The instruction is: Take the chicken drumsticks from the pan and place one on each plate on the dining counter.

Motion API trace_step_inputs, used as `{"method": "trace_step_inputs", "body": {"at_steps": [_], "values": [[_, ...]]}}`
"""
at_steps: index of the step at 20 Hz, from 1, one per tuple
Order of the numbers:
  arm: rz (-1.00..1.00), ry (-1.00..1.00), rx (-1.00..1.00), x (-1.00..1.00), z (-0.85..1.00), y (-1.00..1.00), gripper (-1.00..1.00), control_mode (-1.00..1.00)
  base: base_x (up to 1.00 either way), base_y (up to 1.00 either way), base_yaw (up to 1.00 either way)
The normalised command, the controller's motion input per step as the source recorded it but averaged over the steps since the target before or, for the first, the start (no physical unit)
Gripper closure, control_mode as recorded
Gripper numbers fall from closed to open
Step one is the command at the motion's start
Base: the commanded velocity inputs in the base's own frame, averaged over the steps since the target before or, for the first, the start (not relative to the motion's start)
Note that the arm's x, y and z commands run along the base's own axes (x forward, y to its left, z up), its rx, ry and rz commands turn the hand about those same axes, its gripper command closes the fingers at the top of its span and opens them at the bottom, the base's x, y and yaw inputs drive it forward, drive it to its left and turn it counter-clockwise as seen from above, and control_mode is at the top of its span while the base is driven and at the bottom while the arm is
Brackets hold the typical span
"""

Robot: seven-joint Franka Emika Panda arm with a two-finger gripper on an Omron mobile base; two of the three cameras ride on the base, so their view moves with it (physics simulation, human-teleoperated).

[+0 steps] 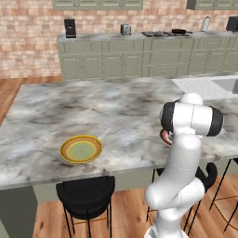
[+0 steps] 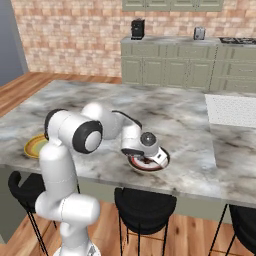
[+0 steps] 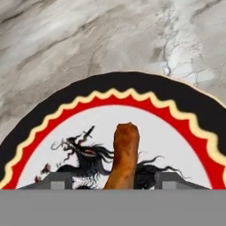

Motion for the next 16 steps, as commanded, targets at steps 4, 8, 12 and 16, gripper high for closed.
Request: {"method": "trace_step_inputs", "body": {"at_steps": [4,8,12,16], "values": [[0.00,-0.03,0.01,0.62,0.39,-0.01,-1.00,-1.00,0.00,0.00,0.00],[0.01,0.00,0.04,0.08,0.97,0.00,-1.00,-1.00,0.00,0.00,0.00],[0.08,0.01,0.00,-0.09,1.00,0.00,-1.00,-1.00,0.00,0.00,0.00],[0.11,0.19,0.00,-0.01,1.00,0.00,-1.00,-1.00,0.00,0.00,0.00]]}}
